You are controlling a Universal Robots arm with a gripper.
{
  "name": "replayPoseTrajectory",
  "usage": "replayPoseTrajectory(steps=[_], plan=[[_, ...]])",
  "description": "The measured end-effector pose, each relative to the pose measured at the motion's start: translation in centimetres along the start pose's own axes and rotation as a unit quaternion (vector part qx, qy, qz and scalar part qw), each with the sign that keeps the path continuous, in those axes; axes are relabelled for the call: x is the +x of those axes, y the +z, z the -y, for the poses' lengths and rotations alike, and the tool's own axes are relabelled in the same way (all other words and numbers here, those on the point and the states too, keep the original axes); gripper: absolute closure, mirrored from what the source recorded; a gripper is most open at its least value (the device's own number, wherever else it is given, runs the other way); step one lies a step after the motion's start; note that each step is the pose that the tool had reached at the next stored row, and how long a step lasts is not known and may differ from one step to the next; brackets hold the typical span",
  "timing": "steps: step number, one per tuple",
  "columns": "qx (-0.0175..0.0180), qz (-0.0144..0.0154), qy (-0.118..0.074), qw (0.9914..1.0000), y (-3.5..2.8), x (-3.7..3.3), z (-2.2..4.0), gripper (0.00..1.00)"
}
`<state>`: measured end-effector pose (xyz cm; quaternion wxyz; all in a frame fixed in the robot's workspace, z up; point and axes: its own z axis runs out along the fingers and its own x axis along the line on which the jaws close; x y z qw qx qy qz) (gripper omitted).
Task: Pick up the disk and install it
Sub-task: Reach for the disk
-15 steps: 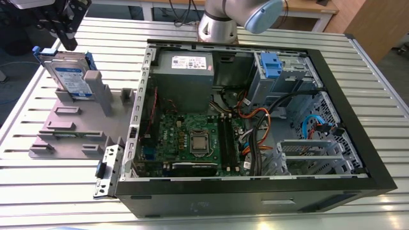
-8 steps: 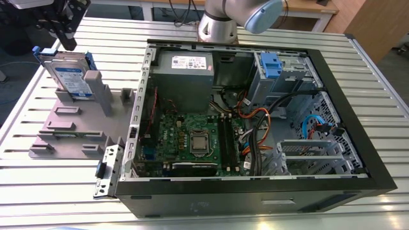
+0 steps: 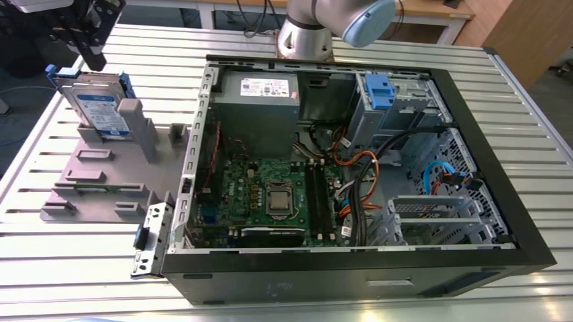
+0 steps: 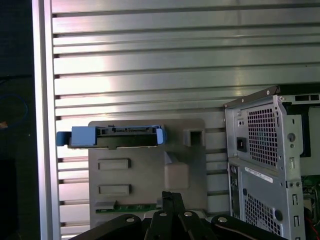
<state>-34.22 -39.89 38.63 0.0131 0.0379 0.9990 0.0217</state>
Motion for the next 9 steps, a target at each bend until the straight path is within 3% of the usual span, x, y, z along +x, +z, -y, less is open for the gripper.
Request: replayPoseTrajectory(steps=[9], plan=[[0.0000, 0.0000, 0.000, 1.00000, 0.03, 0.44, 0.04, 0.89]])
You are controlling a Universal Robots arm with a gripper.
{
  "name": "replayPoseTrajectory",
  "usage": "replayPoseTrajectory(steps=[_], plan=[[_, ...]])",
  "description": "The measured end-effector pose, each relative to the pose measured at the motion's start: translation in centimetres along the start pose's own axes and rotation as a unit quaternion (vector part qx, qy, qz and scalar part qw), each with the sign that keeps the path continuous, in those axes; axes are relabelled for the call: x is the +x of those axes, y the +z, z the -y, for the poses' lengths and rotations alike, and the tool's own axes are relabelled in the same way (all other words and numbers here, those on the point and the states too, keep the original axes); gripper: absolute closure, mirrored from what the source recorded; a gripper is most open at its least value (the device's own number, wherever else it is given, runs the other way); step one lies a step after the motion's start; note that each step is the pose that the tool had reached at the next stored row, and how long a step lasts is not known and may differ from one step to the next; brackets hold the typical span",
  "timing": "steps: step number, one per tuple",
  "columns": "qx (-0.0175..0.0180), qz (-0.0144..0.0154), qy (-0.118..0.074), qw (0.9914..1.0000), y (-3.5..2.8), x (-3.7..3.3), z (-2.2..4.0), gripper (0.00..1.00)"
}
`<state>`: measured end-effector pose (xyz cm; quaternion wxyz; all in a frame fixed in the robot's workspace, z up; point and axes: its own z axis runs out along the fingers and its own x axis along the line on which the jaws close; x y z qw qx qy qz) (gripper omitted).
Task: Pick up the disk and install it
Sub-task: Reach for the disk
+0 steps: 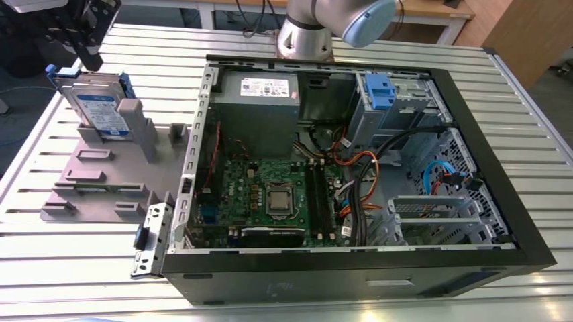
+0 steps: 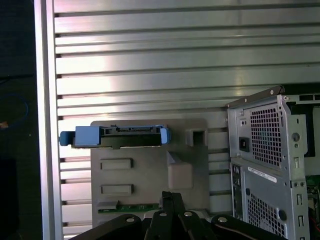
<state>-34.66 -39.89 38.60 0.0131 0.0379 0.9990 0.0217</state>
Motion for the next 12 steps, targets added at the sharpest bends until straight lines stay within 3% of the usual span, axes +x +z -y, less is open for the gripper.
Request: replayPoseTrajectory(steps=[3, 12], plan=[[0.0000, 0.0000, 0.000, 1.00000, 0.05, 0.50, 0.04, 0.89], [0.0000, 0.0000, 0.000, 1.00000, 0.06, 0.65, 0.05, 0.89]])
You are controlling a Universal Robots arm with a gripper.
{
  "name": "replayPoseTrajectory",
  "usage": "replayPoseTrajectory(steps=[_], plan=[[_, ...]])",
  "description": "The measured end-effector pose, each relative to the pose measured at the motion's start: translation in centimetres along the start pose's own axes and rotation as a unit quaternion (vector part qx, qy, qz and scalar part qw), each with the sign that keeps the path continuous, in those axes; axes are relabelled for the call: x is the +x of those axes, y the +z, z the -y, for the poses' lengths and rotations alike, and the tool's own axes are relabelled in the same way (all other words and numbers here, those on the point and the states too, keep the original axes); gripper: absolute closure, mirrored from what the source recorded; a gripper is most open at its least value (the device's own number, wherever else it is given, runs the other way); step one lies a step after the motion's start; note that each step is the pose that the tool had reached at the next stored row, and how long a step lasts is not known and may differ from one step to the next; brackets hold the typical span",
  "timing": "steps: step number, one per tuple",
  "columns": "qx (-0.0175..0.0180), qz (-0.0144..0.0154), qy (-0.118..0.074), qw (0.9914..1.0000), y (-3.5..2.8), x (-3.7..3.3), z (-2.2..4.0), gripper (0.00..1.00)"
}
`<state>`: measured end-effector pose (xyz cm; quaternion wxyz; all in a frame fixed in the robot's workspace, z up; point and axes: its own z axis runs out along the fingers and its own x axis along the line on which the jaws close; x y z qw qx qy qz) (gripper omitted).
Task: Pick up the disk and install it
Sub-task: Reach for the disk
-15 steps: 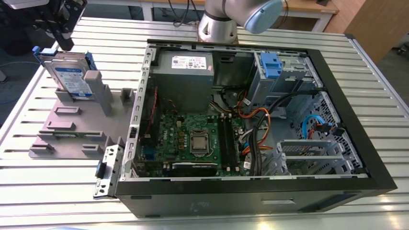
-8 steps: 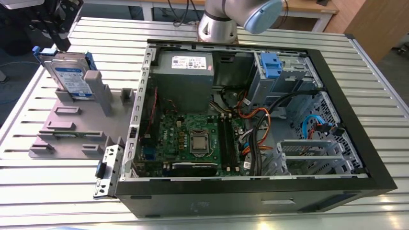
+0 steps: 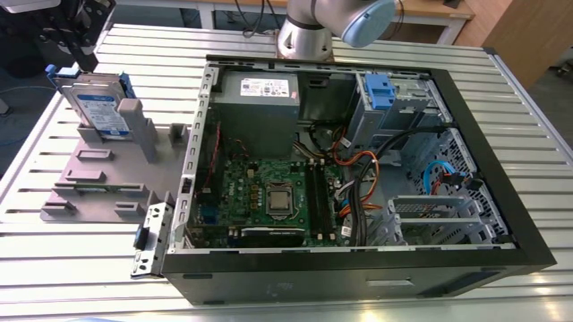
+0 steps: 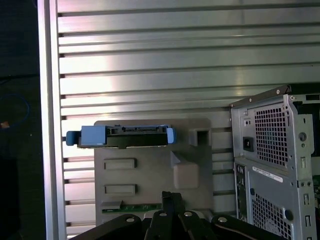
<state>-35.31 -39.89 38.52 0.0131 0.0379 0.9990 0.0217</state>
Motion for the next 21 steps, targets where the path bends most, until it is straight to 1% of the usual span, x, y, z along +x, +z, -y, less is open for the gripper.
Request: replayPoseTrajectory(steps=[2, 4, 21], plan=[[0.0000, 0.0000, 0.000, 1.00000, 0.00, 0.04, 0.00, 0.89], [0.0000, 0.0000, 0.000, 1.00000, 0.13, 1.23, 0.10, 0.89], [0.0000, 0.0000, 0.000, 1.00000, 0.19, 1.67, 0.14, 0.89]])
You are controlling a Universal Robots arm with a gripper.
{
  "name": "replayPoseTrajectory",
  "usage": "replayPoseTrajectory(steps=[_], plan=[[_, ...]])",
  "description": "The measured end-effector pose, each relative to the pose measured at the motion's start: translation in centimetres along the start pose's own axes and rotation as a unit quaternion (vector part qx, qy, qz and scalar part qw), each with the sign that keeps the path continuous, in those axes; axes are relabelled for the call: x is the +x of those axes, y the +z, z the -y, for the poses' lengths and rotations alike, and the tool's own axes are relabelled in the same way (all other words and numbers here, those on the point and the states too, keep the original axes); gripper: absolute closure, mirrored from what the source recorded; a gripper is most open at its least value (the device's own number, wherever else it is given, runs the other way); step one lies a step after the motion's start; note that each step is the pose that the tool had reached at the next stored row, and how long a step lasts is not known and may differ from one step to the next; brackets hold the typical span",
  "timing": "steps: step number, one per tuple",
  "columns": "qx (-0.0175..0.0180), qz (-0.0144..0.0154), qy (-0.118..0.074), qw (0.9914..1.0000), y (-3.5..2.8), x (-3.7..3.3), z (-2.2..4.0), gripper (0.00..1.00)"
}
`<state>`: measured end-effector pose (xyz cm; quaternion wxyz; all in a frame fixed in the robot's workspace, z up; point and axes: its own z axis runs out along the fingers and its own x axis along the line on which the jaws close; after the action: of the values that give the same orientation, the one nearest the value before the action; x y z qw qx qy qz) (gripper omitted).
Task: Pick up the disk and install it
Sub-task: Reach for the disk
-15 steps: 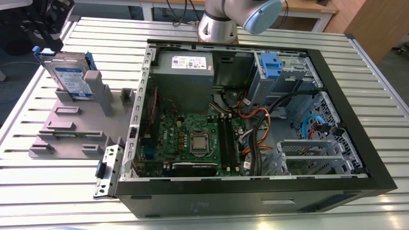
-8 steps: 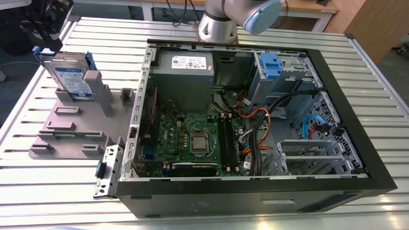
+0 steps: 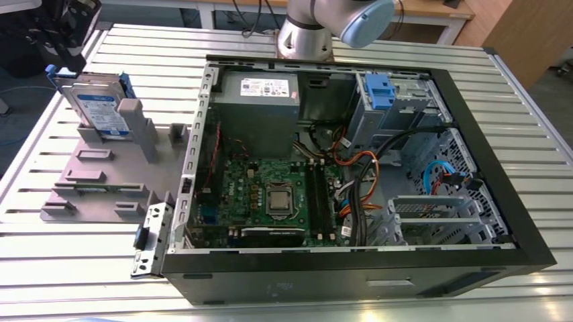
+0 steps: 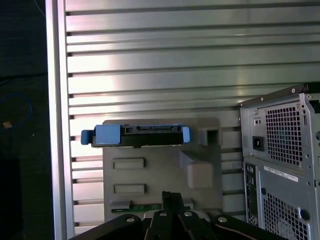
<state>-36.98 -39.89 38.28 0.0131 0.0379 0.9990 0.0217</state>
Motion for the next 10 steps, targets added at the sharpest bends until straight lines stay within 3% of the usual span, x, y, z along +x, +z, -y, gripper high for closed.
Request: replayPoseTrajectory(steps=[10], plan=[[0.0000, 0.0000, 0.000, 1.00000, 0.21, 0.60, 0.06, 0.89]])
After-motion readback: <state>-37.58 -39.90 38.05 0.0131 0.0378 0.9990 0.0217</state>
